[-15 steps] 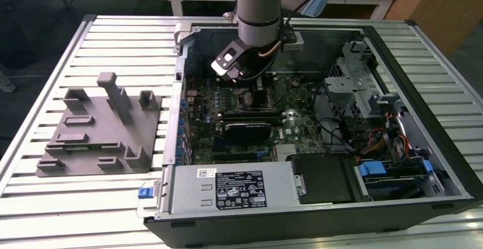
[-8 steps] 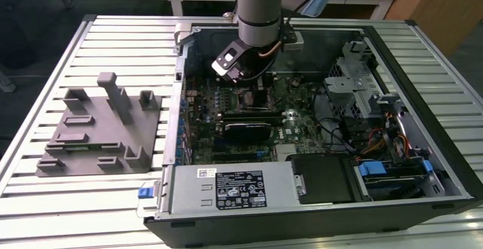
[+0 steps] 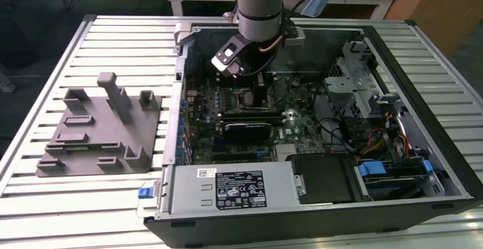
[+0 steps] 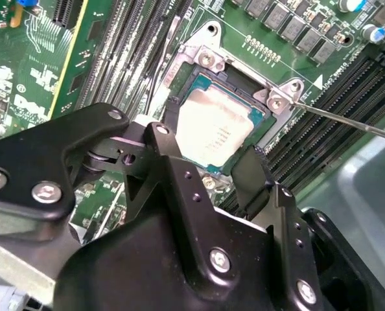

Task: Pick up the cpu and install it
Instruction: 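Place the cpu into insertion slot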

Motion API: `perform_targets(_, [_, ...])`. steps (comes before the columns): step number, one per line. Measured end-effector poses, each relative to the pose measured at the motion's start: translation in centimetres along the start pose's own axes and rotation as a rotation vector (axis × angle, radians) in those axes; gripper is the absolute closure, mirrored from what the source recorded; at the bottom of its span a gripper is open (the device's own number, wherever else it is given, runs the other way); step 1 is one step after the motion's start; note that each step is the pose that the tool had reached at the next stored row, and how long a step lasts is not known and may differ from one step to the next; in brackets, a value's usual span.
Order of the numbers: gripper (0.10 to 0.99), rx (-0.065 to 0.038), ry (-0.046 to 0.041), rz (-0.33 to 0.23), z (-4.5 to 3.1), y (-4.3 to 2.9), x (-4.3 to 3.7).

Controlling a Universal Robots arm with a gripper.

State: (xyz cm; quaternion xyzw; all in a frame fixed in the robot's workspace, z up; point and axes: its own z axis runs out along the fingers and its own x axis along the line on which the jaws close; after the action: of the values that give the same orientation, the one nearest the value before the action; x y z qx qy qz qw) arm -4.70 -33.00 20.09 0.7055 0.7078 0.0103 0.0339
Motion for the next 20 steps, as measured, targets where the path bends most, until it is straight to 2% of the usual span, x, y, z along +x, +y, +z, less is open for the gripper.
perform_targets(8, [0.498, 0.000, 0.0000, 0.000, -0.05, 0.00, 0.00])
perform_targets(10, [0.620, 0.000, 0.0001, 0.000, -0.05, 0.00, 0.00])
perform_targets(11, [0.620, 0.000, 0.0001, 0.000, -0.05, 0.00, 0.00])
perform_targets(13, [0.737, 0.000, 0.0001, 0.000, -0.05, 0.00, 0.00])
perform_targets(14, [0.737, 0.000, 0.0001, 0.000, -0.05, 0.00, 0.00])
perform_targets(16, [0.855, 0.000, 0.0001, 0.000, -0.05, 0.01, 0.00])
perform_targets(18, [0.855, 0.000, 0.0001, 0.000, -0.05, 0.00, -0.01])
perform_targets(20, [0.973, 0.000, 0.0001, 0.000, -0.05, 0.00, -0.01])
